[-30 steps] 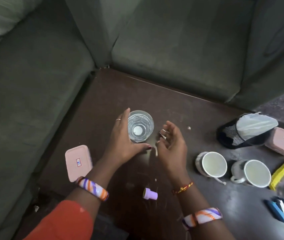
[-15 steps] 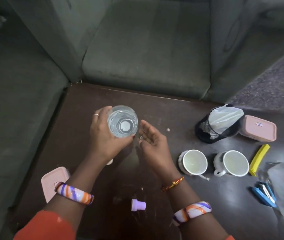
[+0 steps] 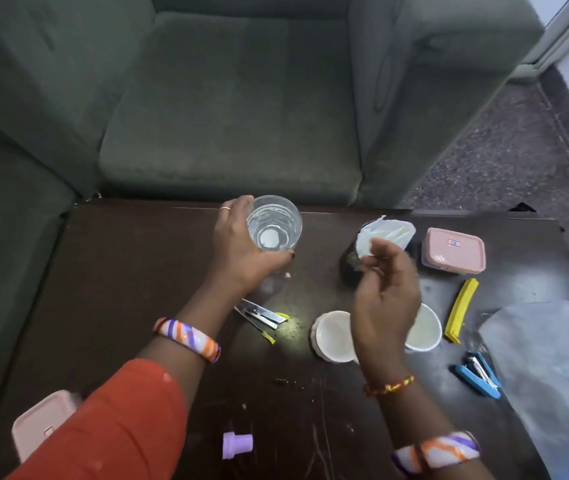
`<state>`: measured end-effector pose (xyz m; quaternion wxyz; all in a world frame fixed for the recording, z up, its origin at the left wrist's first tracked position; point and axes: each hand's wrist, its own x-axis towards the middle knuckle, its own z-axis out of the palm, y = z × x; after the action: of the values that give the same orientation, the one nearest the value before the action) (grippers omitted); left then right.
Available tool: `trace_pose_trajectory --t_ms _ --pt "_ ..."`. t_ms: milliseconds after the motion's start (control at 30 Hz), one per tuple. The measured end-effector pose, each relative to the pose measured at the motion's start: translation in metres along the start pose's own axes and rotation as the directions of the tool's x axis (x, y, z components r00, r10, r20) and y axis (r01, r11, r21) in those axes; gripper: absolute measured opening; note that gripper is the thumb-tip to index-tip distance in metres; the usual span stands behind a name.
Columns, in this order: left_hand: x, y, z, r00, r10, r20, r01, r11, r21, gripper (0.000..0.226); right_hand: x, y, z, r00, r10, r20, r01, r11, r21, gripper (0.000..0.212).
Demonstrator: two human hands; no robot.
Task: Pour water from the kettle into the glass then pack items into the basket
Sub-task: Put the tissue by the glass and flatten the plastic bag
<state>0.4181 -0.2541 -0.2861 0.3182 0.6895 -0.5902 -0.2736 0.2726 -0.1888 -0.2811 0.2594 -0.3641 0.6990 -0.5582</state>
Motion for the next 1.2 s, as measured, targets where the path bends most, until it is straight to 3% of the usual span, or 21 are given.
trace_pose_trajectory --t_ms 67,167,267,400,667,1200 --pt "0.001 0.003 0.006 1.000 -0.010 0.018 0.010 1.000 -0.004 0.092 0.009 0.005 -0.017 0.988 -0.037 -0.147 0.023 0.996 -0.092 0.042" --pt "0.001 0.007 0.014 0.999 -0.021 0.028 0.021 1.000 -0.003 0.094 0.028 0.021 -0.025 0.950 0.150 -0.273 -0.171 0.984 -0.052 0.049" --pt "0.001 0.007 0.021 0.999 -0.027 0.034 0.027 1.000 0.011 0.093 0.046 0.041 -0.017 0.888 0.395 -0.234 -0.377 0.918 0.120 0.050" --pt "0.002 0.005 0.027 1.000 -0.019 0.025 0.018 0.999 0.043 0.088 0.057 0.049 -0.010 0.832 0.547 -0.092 -0.527 0.832 0.175 0.042" --pt "0.001 -0.002 0.025 0.998 -0.055 0.020 0.054 0.998 0.042 0.095 0.060 0.046 0.019 0.860 0.507 0.059 -0.510 0.847 0.150 0.039" --pt "0.003 -0.009 0.022 0.997 -0.067 0.036 0.064 0.995 0.070 0.094 0.056 0.044 0.041 0.800 0.571 0.185 -0.594 0.796 0.113 0.035"
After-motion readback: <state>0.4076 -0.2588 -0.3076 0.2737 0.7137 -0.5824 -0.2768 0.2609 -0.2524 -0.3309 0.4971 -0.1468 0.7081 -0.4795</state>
